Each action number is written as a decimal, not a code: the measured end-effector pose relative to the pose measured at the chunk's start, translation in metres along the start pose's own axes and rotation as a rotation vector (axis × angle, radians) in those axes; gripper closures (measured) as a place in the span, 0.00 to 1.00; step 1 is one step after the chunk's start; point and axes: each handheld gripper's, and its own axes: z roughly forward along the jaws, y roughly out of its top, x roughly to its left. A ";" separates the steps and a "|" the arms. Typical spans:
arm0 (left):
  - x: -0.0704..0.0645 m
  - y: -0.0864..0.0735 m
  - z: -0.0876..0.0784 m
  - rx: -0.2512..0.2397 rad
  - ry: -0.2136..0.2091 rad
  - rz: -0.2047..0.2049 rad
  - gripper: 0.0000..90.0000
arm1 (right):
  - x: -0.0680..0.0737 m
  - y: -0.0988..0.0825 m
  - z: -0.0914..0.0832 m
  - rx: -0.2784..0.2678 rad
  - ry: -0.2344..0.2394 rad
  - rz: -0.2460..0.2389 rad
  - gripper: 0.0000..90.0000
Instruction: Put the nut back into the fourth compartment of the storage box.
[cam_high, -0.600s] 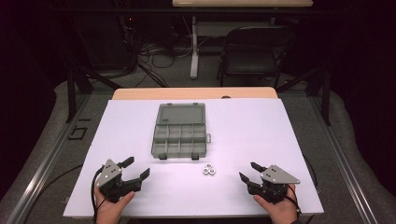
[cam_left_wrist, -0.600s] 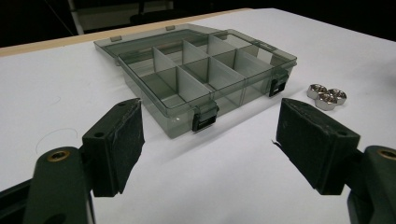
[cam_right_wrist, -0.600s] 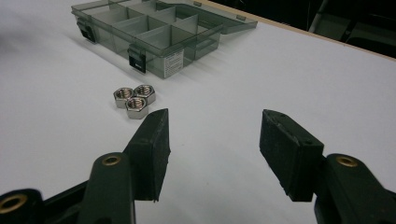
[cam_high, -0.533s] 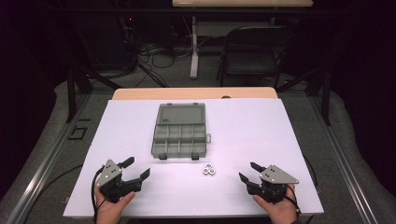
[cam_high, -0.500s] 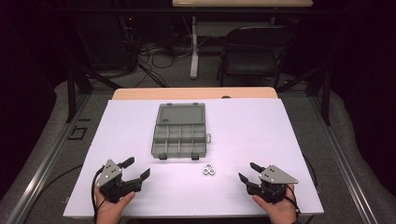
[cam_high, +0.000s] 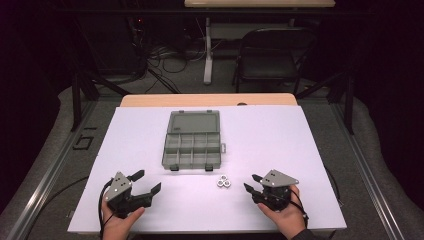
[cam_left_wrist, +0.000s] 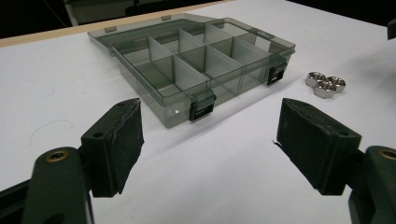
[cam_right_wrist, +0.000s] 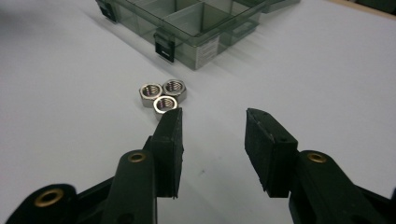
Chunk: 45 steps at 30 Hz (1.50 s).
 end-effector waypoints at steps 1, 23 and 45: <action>0.000 0.000 0.000 0.000 0.000 0.000 0.25 | 0.000 0.000 0.000 0.000 0.000 0.000 0.64; 0.002 -0.007 -0.010 0.024 0.045 -0.011 0.26 | 0.018 0.016 0.066 0.098 0.131 -0.054 0.68; 0.003 -0.008 -0.017 0.019 0.066 -0.015 0.27 | 0.020 0.012 0.075 0.132 0.139 -0.074 0.76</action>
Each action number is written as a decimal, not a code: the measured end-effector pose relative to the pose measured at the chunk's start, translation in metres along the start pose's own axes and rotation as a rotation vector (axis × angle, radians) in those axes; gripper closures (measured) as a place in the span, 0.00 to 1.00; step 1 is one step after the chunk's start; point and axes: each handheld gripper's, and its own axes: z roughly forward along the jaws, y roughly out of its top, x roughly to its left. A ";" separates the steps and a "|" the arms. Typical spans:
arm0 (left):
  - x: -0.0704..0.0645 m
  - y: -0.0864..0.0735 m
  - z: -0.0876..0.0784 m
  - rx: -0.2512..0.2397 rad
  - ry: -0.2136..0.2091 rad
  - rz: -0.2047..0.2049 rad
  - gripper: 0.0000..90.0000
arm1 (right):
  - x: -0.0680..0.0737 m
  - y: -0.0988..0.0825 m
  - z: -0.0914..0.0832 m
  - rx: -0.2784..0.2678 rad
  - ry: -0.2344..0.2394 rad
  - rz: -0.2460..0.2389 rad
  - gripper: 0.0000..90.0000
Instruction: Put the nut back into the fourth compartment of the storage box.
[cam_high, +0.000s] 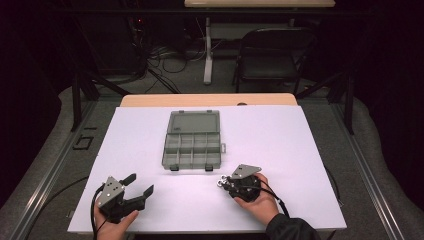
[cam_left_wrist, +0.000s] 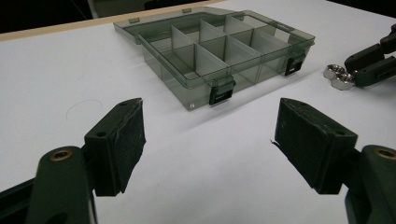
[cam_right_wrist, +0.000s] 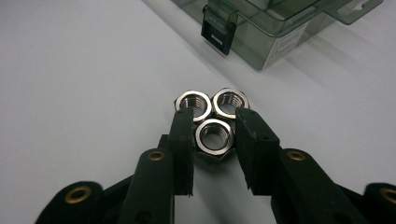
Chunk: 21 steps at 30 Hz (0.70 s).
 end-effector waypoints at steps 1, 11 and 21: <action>0.000 0.000 0.000 0.002 -0.001 0.001 0.27 | 0.000 0.000 0.000 0.002 0.001 -0.002 0.76; 0.001 0.000 0.000 -0.002 0.004 -0.004 0.27 | 0.002 0.000 -0.002 0.011 0.001 -0.017 0.78; 0.001 0.000 -0.001 -0.004 0.012 -0.006 0.27 | 0.002 0.013 -0.019 -0.014 -0.001 -0.024 0.78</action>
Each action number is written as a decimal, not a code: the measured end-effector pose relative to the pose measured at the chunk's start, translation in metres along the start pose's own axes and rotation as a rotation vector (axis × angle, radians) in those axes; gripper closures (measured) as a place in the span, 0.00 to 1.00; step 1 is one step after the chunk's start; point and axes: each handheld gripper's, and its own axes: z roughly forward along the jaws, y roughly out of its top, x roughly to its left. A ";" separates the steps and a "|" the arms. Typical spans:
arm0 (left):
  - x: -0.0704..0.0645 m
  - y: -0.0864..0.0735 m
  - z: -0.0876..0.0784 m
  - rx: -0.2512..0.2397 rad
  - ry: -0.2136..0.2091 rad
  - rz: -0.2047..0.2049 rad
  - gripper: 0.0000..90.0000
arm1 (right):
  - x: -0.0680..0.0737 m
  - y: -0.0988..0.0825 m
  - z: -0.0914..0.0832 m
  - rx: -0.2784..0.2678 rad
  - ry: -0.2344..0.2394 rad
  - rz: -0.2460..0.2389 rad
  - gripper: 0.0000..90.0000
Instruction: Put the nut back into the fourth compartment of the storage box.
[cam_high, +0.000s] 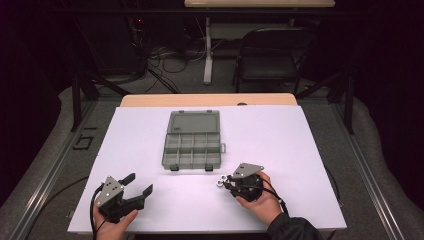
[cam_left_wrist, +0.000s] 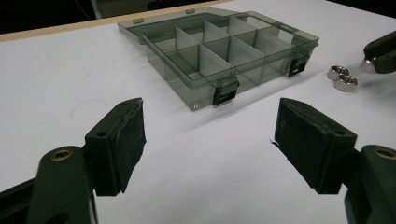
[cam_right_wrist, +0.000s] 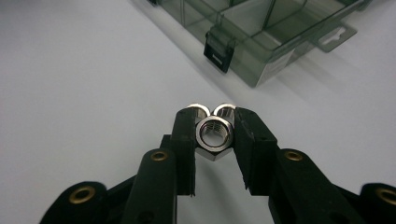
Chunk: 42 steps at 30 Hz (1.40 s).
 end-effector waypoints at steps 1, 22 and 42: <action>0.000 0.000 0.000 -0.001 -0.002 0.000 0.27 | 0.000 0.003 -0.003 -0.003 0.000 0.001 0.78; -0.001 0.000 0.000 0.000 -0.006 -0.002 0.27 | -0.040 0.076 -0.003 0.018 -0.012 0.081 0.78; 0.002 0.000 0.000 -0.001 -0.012 -0.010 0.28 | -0.070 0.113 0.065 0.065 -0.110 0.139 0.78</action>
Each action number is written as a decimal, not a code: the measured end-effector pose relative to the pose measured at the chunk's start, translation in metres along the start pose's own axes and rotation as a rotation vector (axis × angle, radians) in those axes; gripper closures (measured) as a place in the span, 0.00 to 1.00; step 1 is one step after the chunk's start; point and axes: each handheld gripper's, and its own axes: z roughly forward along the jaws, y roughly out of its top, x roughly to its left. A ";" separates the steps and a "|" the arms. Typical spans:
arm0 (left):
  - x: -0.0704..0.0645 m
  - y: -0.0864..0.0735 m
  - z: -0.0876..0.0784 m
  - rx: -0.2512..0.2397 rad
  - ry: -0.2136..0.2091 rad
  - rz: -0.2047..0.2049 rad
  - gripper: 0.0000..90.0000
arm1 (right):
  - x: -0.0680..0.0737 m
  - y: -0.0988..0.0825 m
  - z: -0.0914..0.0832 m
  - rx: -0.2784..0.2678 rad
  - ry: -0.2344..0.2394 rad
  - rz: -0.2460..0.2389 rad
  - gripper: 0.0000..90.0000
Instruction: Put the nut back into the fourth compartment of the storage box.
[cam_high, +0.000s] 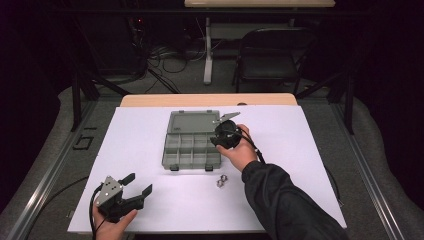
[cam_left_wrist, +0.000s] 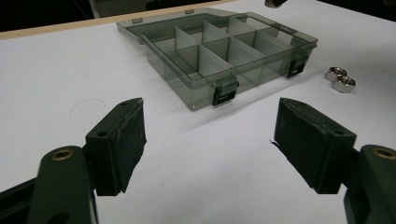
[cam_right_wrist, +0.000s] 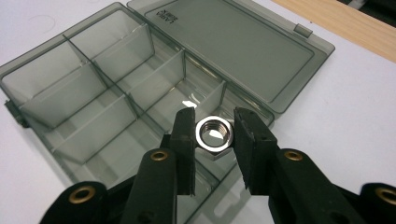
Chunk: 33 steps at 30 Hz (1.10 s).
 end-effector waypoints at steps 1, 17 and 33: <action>0.000 0.000 0.000 0.001 -0.001 0.001 0.28 | 0.000 0.000 0.000 0.000 0.000 0.000 0.78; -0.001 0.000 0.001 0.004 -0.004 0.007 0.28 | -0.001 -0.006 0.020 0.033 -0.031 0.000 0.76; -0.001 0.000 0.001 0.008 -0.002 0.008 0.28 | -0.004 -0.008 -0.006 -0.060 -0.050 -0.014 0.57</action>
